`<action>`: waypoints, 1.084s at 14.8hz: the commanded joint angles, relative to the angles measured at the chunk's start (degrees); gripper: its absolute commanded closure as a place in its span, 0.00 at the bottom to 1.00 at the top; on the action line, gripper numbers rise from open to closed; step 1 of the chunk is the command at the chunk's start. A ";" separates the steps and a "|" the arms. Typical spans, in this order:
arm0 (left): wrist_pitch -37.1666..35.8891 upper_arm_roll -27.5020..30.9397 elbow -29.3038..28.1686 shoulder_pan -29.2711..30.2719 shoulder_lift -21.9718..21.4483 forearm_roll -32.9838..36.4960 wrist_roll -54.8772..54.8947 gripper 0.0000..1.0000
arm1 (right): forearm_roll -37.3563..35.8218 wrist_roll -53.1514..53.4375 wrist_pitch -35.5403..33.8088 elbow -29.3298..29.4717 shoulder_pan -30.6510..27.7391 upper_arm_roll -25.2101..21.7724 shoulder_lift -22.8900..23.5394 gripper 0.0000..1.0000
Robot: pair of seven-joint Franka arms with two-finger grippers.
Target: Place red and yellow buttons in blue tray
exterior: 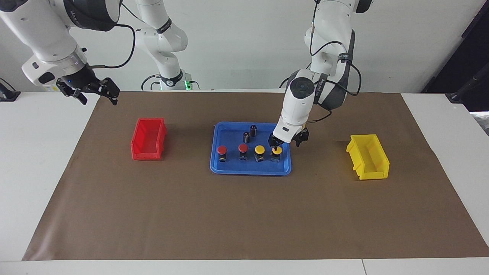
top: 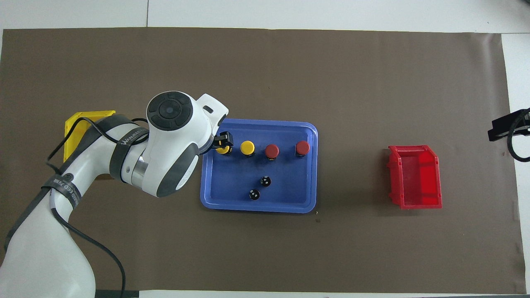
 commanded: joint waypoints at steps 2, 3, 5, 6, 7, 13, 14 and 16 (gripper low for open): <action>-6.65 0.15 2.33 6.87 -4.05 1.09 10.62 0.00 | 0.01 -0.46 0.42 -1.40 0.11 0.06 -1.13 0.00; -8.57 0.15 2.68 9.24 -5.20 1.09 13.70 0.00 | 0.01 -0.46 0.42 -1.40 0.11 0.06 -1.13 0.00; -10.34 0.15 3.04 12.94 -7.75 1.09 18.80 0.00 | 0.01 -0.46 0.42 -1.40 0.11 0.06 -1.13 0.00; -10.52 0.15 2.95 14.26 -8.72 1.09 19.87 0.00 | 0.01 -0.46 0.42 -1.40 0.11 0.06 -1.13 0.00; -10.61 0.15 3.03 15.58 -9.86 1.09 20.23 0.00 | 0.01 -0.46 0.42 -1.40 0.11 0.06 -1.13 0.00; -19.03 1.38 6.71 21.56 -15.49 0.48 26.37 0.00 | 0.01 -0.46 0.42 -1.40 0.11 0.06 -1.13 0.00; -20.87 1.47 8.38 22.09 -15.49 0.22 28.99 0.00 | 0.01 -0.46 0.42 -1.40 0.11 0.06 -1.13 0.00; -22.99 1.47 10.76 24.72 -15.49 -2.32 31.74 0.00 | 0.01 -0.46 0.42 -1.40 0.11 0.06 -1.13 0.00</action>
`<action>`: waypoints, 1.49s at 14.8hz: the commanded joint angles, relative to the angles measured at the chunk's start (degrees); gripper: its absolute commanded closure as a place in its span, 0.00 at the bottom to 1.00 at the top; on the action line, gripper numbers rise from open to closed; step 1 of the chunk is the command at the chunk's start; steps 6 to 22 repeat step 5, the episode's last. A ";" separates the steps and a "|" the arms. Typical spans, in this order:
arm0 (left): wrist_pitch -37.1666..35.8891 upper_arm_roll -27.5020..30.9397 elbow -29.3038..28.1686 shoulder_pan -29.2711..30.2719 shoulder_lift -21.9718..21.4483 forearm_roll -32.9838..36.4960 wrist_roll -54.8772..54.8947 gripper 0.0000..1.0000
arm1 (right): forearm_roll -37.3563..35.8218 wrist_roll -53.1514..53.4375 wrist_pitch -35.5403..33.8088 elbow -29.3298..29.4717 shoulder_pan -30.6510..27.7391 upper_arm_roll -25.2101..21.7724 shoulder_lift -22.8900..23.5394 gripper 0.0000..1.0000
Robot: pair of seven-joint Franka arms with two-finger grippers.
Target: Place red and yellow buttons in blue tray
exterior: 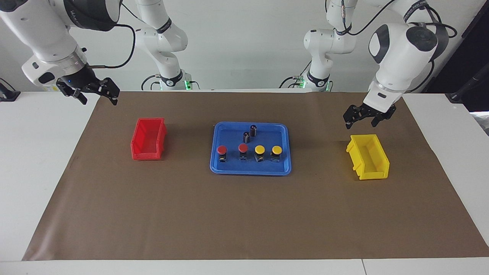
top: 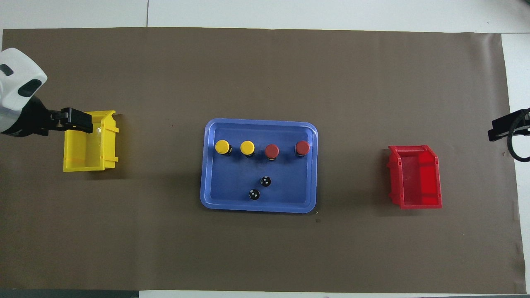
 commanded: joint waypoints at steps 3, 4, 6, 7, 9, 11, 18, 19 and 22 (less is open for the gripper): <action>-4.57 -0.02 4.42 3.32 0.24 -3.17 3.33 0.00 | 0.01 -0.46 0.42 -1.40 0.11 0.06 -1.13 0.00; -4.14 -0.19 4.59 3.32 0.24 -3.17 3.33 0.00 | 0.01 -0.46 0.42 -1.40 0.11 0.06 -1.13 0.00; -4.04 -0.20 4.51 3.32 0.24 -3.25 3.33 0.00 | 0.01 -0.46 0.42 -1.40 0.11 0.06 -1.13 0.00; -4.04 -0.20 4.51 3.32 0.24 -3.25 3.33 0.00 | 0.01 -0.46 0.42 -1.40 0.11 0.06 -1.13 0.00; -4.04 -0.20 4.51 3.32 0.24 -3.25 3.33 0.00 | 0.01 -0.46 0.42 -1.40 0.11 0.06 -1.13 0.00; -4.04 -0.20 4.51 3.32 0.24 -3.25 3.33 0.00 | 0.01 -0.46 0.42 -1.40 0.11 0.06 -1.13 0.00; -4.04 -0.20 4.51 3.32 0.24 -3.25 3.33 0.00 | 0.01 -0.46 0.42 -1.40 0.11 0.06 -1.13 0.00; -4.04 -0.20 4.51 3.32 0.24 -3.25 3.33 0.00 | 0.01 -0.46 0.42 -1.40 0.11 0.06 -1.13 0.00; -4.04 -0.20 4.51 3.32 0.24 -3.25 3.33 0.00 | 0.01 -0.46 0.42 -1.40 0.11 0.06 -1.13 0.00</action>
